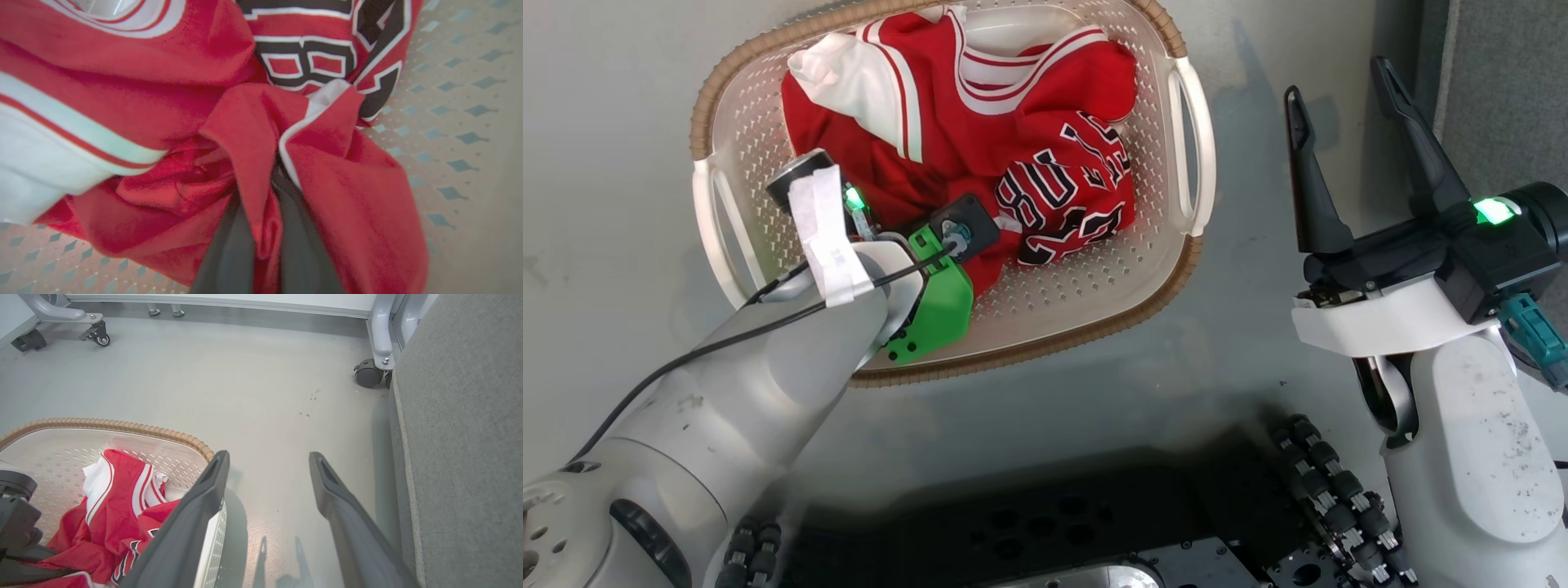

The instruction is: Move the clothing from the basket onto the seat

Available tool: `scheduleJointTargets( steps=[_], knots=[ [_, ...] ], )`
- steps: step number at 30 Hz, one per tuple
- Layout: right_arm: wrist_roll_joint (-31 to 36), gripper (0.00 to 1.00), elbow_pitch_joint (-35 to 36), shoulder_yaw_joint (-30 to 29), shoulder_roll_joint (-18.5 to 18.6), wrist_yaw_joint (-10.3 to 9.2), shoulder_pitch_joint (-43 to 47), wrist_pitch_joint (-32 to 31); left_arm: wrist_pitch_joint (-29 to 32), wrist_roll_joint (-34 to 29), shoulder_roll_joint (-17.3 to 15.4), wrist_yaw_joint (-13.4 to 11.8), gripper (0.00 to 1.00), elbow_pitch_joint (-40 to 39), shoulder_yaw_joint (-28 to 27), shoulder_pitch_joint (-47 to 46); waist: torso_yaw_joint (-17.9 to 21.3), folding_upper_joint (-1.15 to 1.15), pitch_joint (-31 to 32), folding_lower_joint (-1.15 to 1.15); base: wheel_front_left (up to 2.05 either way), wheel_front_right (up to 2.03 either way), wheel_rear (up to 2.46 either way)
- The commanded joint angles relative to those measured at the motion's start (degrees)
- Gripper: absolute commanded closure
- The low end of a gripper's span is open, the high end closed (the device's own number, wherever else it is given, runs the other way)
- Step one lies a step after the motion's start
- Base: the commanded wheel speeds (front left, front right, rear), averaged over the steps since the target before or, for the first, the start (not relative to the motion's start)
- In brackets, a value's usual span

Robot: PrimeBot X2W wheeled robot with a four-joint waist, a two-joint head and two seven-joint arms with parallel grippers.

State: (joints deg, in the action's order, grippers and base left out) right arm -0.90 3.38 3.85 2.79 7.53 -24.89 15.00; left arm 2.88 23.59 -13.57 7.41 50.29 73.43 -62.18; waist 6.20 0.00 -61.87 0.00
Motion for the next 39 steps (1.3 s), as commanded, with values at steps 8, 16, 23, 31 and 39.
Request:
scheduleJointTargets(
  steps=[8, 16, 23, 31, 39],
  knots=[
    [0.84, 0.00, -1.03, -0.26, 0.18, -0.08, -0.75, 0.28, -3.34, -0.91, 1.15, 0.14, 1.00, -0.12, -0.03, 1.88, -1.35, 0.00, 3.53, 0.00, 0.00, 0.00, 0.00],
    [0.34, 0.00, -2.90, 0.19, 0.20, -0.08, 0.12, 0.28, -10.81, 0.64, 3.72, 0.15, 1.00, 4.06, -0.03, 4.51, -3.05, 0.00, 11.52, 0.00, 0.00, 0.00, 0.00],
    [0.36, 0.00, -5.30, 1.01, 0.20, -0.08, 3.42, 0.28, -16.89, 4.75, 5.52, 0.15, 1.00, 8.40, -0.05, 8.74, -4.06, 0.00, 22.72, 0.00, 0.00, 0.00, 0.00],
    [-0.46, 0.00, -8.67, 3.56, 0.20, -0.08, 9.49, 0.28, -18.17, 9.66, 6.51, -0.36, 1.00, 6.85, -3.33, 16.63, -5.03, 0.00, 36.81, 0.00, 0.00, 0.00, 0.00],
    [-1.87, 0.00, -11.44, 4.65, 0.22, -0.08, 16.08, 0.28, -18.10, 7.74, 4.95, -4.20, 1.00, -2.82, -12.19, 26.79, -5.87, 0.00, 49.77, 0.00, 0.00, 0.00, 0.00]
  ],
)
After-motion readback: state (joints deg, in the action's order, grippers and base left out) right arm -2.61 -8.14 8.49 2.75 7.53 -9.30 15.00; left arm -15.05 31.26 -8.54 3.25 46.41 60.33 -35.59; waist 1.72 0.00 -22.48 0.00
